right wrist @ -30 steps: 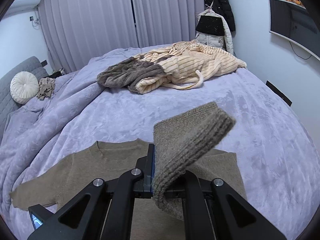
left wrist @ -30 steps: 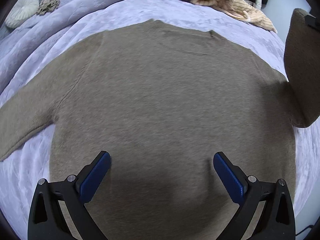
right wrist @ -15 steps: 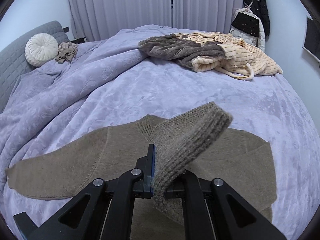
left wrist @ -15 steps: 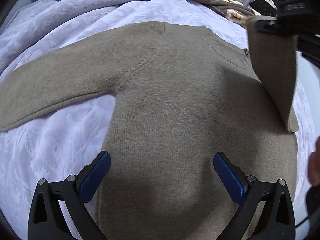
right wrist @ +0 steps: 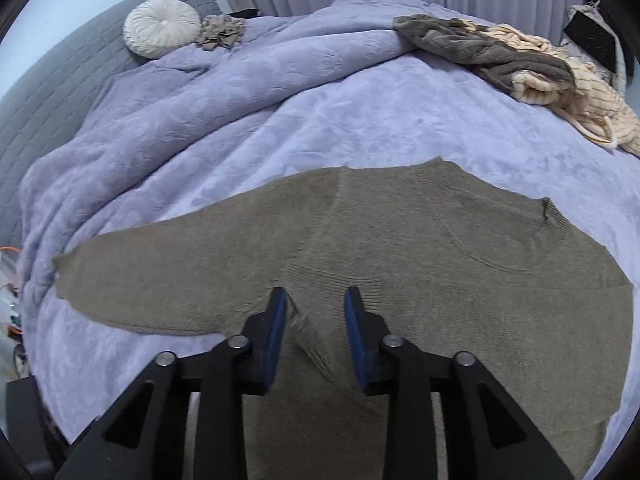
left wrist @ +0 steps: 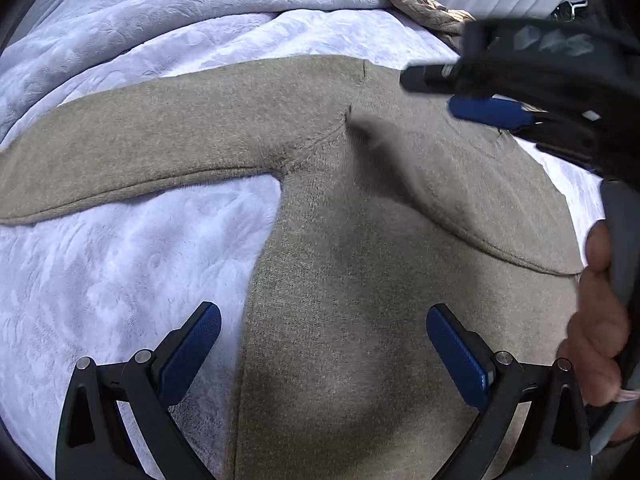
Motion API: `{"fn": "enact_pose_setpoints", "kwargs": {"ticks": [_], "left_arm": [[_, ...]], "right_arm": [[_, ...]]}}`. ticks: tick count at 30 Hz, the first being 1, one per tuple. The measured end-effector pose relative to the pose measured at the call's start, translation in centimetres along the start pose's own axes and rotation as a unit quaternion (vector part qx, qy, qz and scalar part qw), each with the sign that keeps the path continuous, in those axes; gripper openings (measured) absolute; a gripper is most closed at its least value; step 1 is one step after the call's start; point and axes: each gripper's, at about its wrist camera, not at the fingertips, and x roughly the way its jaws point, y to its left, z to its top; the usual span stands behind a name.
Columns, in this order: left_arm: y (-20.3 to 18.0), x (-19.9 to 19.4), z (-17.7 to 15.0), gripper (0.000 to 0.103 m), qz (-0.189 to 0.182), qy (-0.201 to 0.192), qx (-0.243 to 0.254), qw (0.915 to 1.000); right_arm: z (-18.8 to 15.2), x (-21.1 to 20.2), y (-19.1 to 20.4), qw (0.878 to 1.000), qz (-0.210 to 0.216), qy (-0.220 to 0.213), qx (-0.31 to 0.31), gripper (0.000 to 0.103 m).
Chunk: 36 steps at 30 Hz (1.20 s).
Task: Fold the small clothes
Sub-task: 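Fold the held sleeve across the sweater body and open the right gripper, then grasp the other sleeve cuff with the left gripper and lift it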
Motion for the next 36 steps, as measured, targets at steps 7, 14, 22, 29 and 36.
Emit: {"fn": "enact_pose_setpoints", "kwargs": {"ticks": [7, 14, 22, 29, 36], "left_arm": [[-5.4, -0.9, 3.4, 0.103, -0.017, -0.025, 0.046, 0.9985], [-10.9, 6.0, 7.5, 0.103, -0.006, 0.009, 0.087, 0.9961], [-10.5, 7.8, 6.5, 0.103, 0.058, 0.007, 0.108, 0.9924], [-11.8, 9.3, 6.7, 0.103, 0.081, 0.019, 0.121, 0.9892], [-11.8, 7.0, 6.7, 0.103, 0.070, 0.014, 0.111, 0.9913]], "right_arm": [[-0.8, -6.1, -6.6, 0.994, -0.091, -0.060, 0.013, 0.065], [-6.1, -4.0, -19.1, 0.982, -0.163, 0.013, 0.099, 0.065], [-9.1, -4.3, -23.6, 0.969, -0.215, 0.011, 0.122, 0.065], [-8.5, -2.9, -18.5, 0.982, -0.181, 0.013, 0.054, 0.073], [-8.9, -3.4, -18.7, 0.973, -0.213, 0.033, 0.087, 0.081]]}}
